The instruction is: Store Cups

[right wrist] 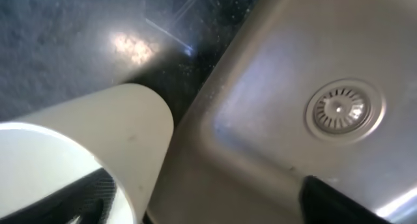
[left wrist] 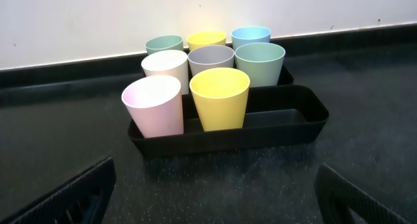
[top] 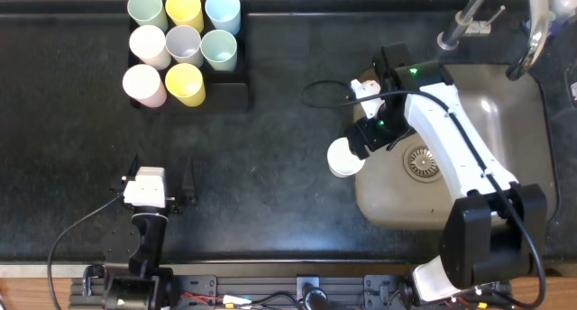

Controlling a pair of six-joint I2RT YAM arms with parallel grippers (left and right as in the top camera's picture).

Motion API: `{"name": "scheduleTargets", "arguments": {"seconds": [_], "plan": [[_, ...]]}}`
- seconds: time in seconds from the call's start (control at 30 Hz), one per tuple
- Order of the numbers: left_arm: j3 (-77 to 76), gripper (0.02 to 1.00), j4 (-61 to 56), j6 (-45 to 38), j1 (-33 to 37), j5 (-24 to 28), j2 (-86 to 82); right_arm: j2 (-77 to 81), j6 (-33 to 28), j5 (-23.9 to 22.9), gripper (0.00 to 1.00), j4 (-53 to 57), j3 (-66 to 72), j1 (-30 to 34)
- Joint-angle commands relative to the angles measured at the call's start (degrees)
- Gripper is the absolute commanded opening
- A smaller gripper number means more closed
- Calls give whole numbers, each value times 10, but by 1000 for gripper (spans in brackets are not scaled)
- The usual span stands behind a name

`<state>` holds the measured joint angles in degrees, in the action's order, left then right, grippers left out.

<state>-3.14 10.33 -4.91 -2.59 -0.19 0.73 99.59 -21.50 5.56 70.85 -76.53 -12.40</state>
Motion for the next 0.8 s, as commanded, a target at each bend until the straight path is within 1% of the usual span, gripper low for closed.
{"name": "scheduleTargets", "arguments": {"seconds": [0.03,0.07,0.17,0.3,0.37,0.43,0.53,0.6,0.73,0.8], "plan": [[2,998,-1,-11,3,6,-6,1,0,8,156,-1,-17,-2],[2,998,-1,-11,3,5,-6,1,1,9,45,0,-17,-3],[2,1000,-1,-11,3,5,-6,1,1,13,42,9,-17,-10],[2,998,-1,-11,3,5,-6,1,3,56,42,17,-17,-35],[2,998,-1,-11,3,5,-6,0,12,69,42,17,-20,-50],[2,998,-1,-11,3,6,-6,0,23,69,42,24,-37,-64],[2,998,-1,-11,3,5,-6,0,41,68,42,50,-97,-80],[2,998,-1,-11,3,5,-6,0,57,59,42,67,-155,-87],[2,998,-1,-11,3,5,-6,8,104,5,42,95,-279,-102],[2,998,-1,-11,3,5,-6,30,113,-5,42,120,-354,-116]]}}
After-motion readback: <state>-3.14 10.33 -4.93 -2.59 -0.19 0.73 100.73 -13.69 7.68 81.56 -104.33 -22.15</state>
